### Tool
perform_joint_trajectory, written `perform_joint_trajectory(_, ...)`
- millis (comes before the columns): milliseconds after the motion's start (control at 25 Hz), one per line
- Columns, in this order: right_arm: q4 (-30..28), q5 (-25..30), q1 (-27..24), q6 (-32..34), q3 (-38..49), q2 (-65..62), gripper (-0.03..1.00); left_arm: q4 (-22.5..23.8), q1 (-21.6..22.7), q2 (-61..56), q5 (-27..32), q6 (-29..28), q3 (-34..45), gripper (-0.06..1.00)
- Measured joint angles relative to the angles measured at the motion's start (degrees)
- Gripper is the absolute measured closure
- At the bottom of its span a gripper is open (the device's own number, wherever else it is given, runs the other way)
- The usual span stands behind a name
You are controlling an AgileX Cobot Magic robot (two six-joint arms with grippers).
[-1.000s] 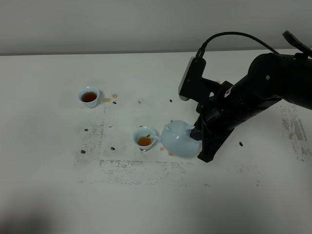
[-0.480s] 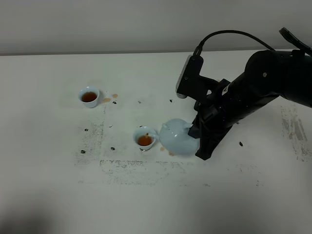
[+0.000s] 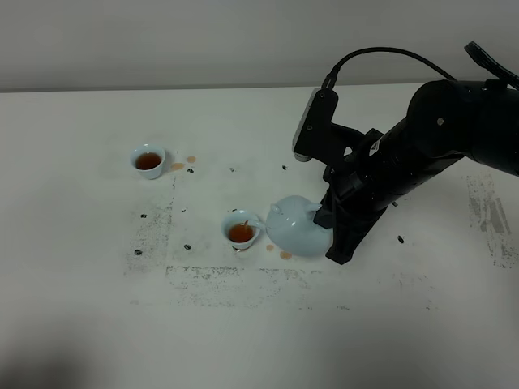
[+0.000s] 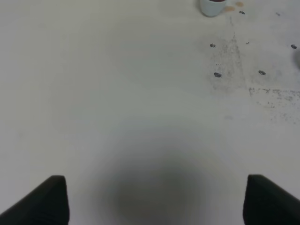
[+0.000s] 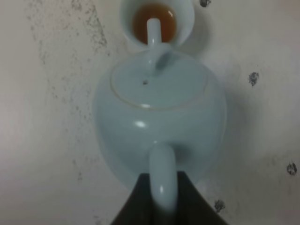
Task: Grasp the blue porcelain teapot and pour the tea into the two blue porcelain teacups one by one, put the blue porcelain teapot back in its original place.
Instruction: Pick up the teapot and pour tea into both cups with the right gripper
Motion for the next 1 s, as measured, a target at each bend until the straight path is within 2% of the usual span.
perform_joint_trajectory(1000, -0.2, 0.0, 0.0, 0.1, -0.4, 1.9, 0.93, 0.0, 0.0, 0.0, 0.0, 0.0, 0.0, 0.22)
